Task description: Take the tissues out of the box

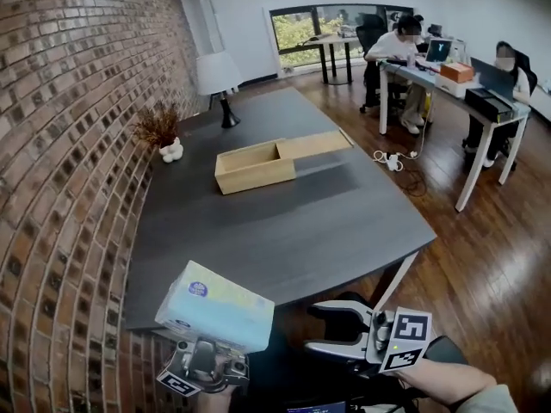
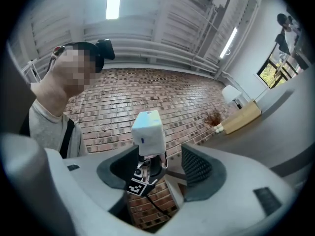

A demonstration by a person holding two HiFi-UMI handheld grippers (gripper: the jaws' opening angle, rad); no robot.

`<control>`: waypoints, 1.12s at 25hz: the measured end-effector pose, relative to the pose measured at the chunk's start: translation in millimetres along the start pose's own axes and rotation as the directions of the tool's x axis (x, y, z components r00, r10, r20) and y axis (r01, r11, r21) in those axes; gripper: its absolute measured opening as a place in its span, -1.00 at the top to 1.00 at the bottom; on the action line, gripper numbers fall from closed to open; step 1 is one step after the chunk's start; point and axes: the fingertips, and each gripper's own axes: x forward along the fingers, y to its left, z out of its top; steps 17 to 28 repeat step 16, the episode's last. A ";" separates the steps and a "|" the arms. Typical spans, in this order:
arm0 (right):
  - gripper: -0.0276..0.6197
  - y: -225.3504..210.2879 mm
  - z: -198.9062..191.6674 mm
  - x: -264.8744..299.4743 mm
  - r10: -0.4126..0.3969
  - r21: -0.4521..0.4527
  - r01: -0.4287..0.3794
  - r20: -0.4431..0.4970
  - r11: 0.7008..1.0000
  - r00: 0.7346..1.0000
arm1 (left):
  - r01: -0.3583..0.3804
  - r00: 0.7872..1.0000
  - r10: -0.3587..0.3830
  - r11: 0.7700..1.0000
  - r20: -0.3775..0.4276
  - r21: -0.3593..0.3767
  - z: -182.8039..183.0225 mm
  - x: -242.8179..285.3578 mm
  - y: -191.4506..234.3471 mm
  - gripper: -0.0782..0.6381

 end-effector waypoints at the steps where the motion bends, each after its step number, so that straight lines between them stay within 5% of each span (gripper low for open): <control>1: 0.08 -0.4 -0.8 -0.7 -0.001 -0.001 0.001 -0.005 1.000 1.000 | 0.008 1.000 -0.008 1.000 0.002 -0.006 -2.5 0.3 -1.1 -0.13; 28: 0.08 -2.8 1.5 6.5 0.001 -0.032 -0.001 -0.025 0.999 1.000 | 0.021 0.999 -0.021 1.000 0.036 -0.002 13.4 -4.1 3.9 -0.13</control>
